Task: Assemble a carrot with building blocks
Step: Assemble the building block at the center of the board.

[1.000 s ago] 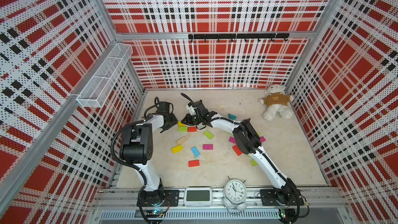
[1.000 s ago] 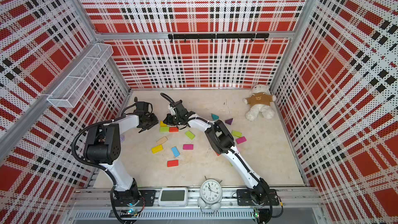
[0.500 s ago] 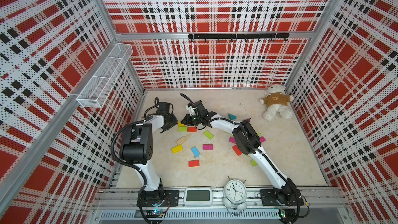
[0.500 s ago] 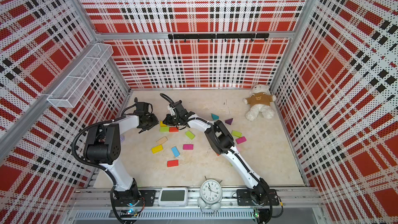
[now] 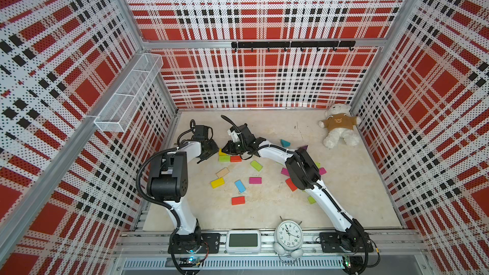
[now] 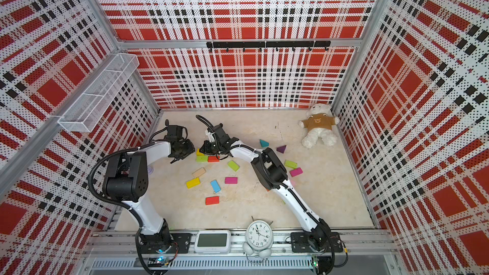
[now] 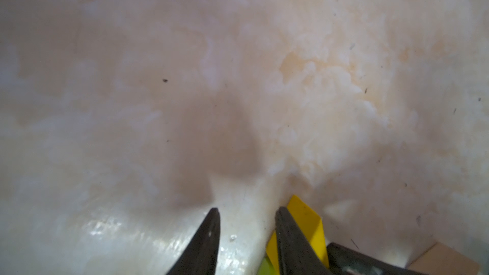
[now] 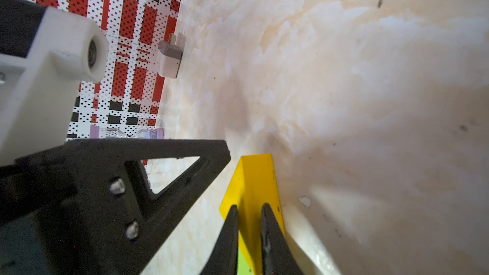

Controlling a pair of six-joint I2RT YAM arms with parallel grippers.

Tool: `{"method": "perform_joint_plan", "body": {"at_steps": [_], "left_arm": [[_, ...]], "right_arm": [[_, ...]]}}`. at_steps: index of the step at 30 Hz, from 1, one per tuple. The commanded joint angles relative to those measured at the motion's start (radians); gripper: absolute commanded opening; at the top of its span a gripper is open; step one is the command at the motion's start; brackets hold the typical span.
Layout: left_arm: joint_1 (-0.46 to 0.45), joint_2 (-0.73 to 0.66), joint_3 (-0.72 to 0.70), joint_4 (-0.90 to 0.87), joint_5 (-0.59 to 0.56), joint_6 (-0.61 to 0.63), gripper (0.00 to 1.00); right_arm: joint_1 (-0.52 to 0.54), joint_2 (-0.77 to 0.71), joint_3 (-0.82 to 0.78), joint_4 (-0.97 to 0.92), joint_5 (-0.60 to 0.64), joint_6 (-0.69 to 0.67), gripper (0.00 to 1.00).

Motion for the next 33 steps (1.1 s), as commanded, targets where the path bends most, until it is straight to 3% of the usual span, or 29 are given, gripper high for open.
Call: {"method": "perform_joint_plan", "body": {"at_steps": [1,22,33], "left_arm": [[0.009,-0.027,-0.013,0.013,-0.003,-0.006,0.39],[0.015,-0.056,-0.027,0.017,-0.011,-0.011,0.39],[0.015,-0.062,-0.025,0.036,0.003,-0.012,0.39]], "right_arm": [[0.011,0.03,0.019,0.011,-0.005,0.007,0.18],[0.015,0.035,0.034,0.003,-0.004,-0.001,0.19],[-0.019,0.003,0.046,0.004,0.028,-0.01,0.31]]}}
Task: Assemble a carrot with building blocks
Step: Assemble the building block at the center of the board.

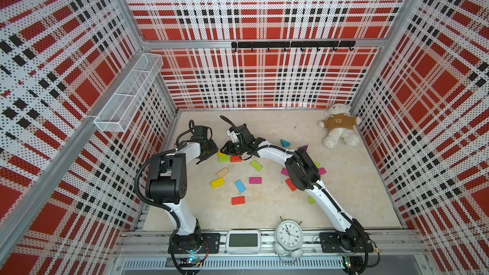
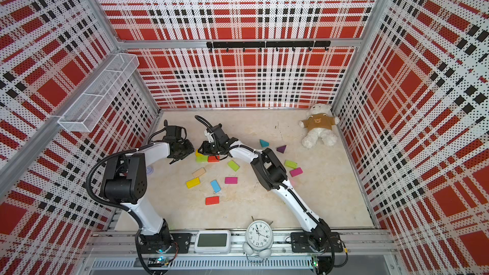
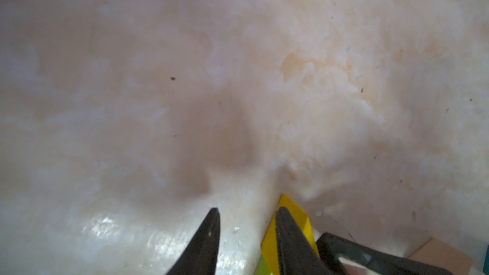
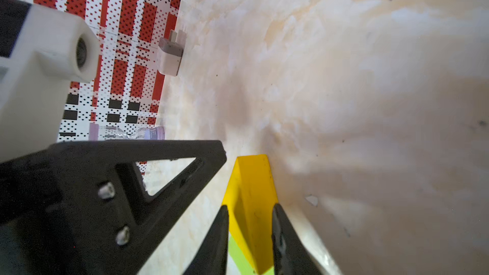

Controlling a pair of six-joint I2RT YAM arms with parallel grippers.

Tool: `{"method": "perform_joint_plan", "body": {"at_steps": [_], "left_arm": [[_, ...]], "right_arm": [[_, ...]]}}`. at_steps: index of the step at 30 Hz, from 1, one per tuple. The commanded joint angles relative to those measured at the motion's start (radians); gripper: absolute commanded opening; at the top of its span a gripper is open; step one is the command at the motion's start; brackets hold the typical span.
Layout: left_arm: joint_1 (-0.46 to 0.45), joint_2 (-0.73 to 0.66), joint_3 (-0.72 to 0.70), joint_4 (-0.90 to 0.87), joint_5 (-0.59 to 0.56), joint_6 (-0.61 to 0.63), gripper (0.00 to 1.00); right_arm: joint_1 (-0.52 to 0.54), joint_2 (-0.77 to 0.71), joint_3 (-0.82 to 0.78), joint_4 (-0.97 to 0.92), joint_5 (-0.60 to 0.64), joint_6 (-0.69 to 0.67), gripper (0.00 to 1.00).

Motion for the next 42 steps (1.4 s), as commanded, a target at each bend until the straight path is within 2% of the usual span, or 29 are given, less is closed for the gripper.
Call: {"method": "perform_joint_plan", "body": {"at_steps": [1,6,15,19,25,33,42], "left_arm": [[0.01,-0.038,-0.002,0.026,0.002,-0.014,0.39],[0.009,-0.055,0.008,0.031,0.008,-0.015,0.39],[-0.012,-0.132,0.021,0.012,-0.009,-0.015,0.4],[-0.031,-0.145,0.024,0.007,-0.012,-0.011,0.4],[-0.042,-0.138,0.012,0.014,-0.006,-0.01,0.41],[-0.043,-0.128,0.002,0.023,0.004,-0.003,0.43],[-0.042,-0.117,-0.006,0.033,0.01,0.0,0.43]], "right_arm": [[-0.023,-0.008,0.035,0.011,0.024,-0.016,0.32],[-0.049,-0.084,-0.015,-0.02,0.04,-0.061,0.4],[-0.085,-0.403,-0.345,-0.068,0.175,-0.183,0.6],[-0.094,-0.479,-0.396,-0.153,0.232,-0.224,0.65],[-0.096,-0.458,-0.377,-0.311,0.364,-0.249,0.7],[-0.096,-0.347,-0.303,-0.372,0.408,-0.222,0.7],[-0.096,-0.29,-0.255,-0.387,0.412,-0.214,0.6]]}}
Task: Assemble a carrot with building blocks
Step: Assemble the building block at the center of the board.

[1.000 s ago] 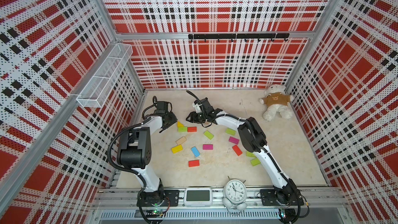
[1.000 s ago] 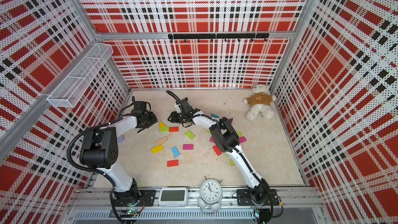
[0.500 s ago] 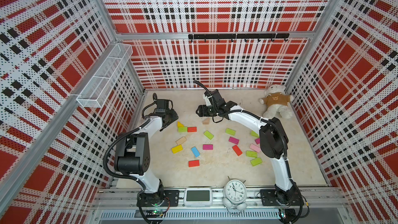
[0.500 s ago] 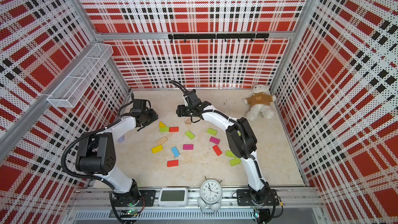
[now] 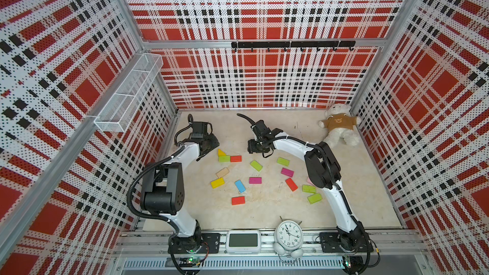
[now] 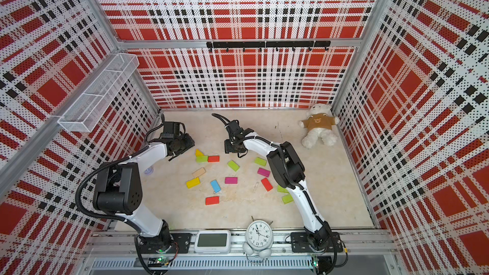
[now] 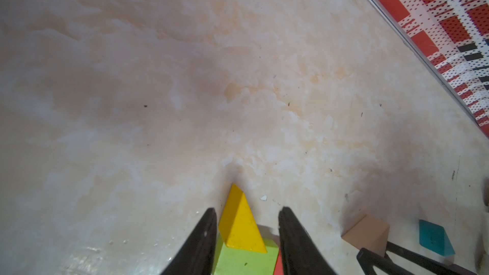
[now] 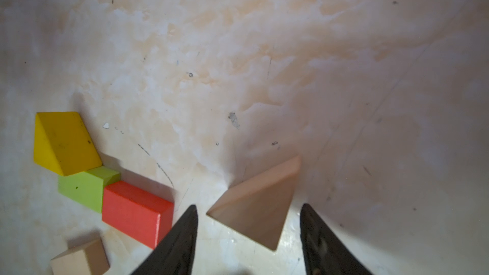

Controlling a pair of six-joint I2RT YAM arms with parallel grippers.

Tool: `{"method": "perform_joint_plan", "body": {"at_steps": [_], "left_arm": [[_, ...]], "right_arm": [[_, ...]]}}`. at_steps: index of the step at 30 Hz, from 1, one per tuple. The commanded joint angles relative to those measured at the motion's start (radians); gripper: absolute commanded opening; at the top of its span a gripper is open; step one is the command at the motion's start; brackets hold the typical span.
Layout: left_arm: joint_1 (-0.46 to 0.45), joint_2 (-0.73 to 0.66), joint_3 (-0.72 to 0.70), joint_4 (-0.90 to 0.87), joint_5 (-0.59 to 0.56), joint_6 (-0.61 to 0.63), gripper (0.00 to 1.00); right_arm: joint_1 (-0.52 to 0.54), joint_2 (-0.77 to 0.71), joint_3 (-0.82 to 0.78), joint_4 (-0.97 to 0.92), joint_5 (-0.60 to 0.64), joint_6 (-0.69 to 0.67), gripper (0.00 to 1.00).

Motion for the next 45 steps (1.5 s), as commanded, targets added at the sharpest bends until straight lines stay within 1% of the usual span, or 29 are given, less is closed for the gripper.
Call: {"method": "perform_joint_plan", "body": {"at_steps": [1,4,11,16,29,45], "left_arm": [[-0.002,0.013,-0.01,0.02,0.006,0.001,0.43],[-0.002,0.016,-0.016,0.023,0.008,0.001,0.43],[0.007,0.013,-0.028,0.024,0.013,0.002,0.43],[0.015,0.006,-0.035,0.024,0.015,0.005,0.43],[0.03,-0.012,-0.049,0.019,0.021,0.011,0.43],[0.044,-0.025,-0.057,0.014,0.029,0.019,0.43]], "right_arm": [[-0.001,0.019,0.041,0.009,0.016,0.002,0.59],[-0.001,0.027,0.045,0.013,0.008,0.003,0.56],[0.0,0.058,0.077,0.0,0.0,0.006,0.52],[0.005,0.078,0.104,-0.007,-0.016,0.007,0.47],[0.022,0.121,0.169,-0.007,-0.052,0.038,0.41],[0.032,0.172,0.249,-0.007,-0.086,0.07,0.39]]}}
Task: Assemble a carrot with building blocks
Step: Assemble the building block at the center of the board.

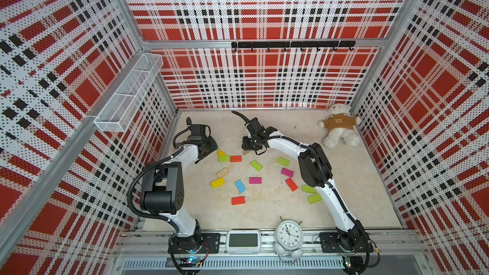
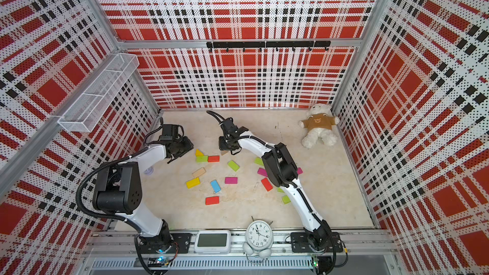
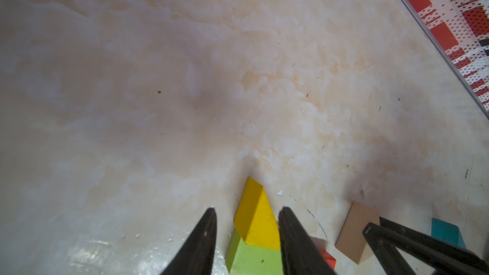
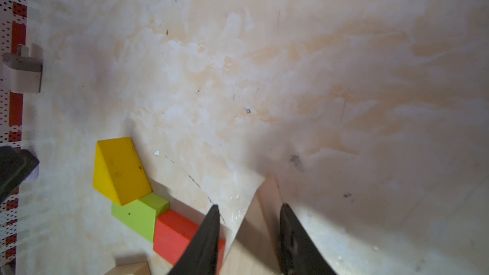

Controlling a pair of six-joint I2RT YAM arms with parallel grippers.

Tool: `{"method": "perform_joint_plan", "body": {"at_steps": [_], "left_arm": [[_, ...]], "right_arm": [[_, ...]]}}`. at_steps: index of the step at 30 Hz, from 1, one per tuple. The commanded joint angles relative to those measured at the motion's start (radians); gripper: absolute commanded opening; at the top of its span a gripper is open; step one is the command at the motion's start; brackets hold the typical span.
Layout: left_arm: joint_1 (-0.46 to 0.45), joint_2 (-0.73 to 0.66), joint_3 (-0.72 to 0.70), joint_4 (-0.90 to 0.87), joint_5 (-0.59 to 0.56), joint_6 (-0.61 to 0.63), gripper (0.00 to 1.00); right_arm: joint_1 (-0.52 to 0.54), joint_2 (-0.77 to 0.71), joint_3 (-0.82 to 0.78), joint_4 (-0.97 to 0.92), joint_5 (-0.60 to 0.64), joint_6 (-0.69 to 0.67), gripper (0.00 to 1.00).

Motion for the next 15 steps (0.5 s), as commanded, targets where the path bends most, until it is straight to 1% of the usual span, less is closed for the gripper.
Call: {"method": "perform_joint_plan", "body": {"at_steps": [1,6,8,11,15], "left_arm": [[0.009,-0.03,-0.017,0.007,0.005,0.012,0.43],[0.012,-0.031,-0.015,0.007,0.014,0.017,0.43],[0.009,-0.037,-0.014,0.007,0.017,0.024,0.43],[0.001,-0.052,-0.009,0.005,0.017,0.037,0.42],[-0.021,-0.07,-0.001,-0.008,0.007,0.051,0.42]], "right_arm": [[0.009,0.044,0.041,0.01,-0.012,0.014,0.39],[0.009,0.052,0.059,0.016,-0.016,0.018,0.39],[0.008,0.043,0.055,0.029,-0.025,0.011,0.42],[0.007,-0.009,0.005,0.09,-0.03,0.0,0.47],[0.005,-0.109,-0.092,0.185,-0.04,-0.012,0.52]]}}
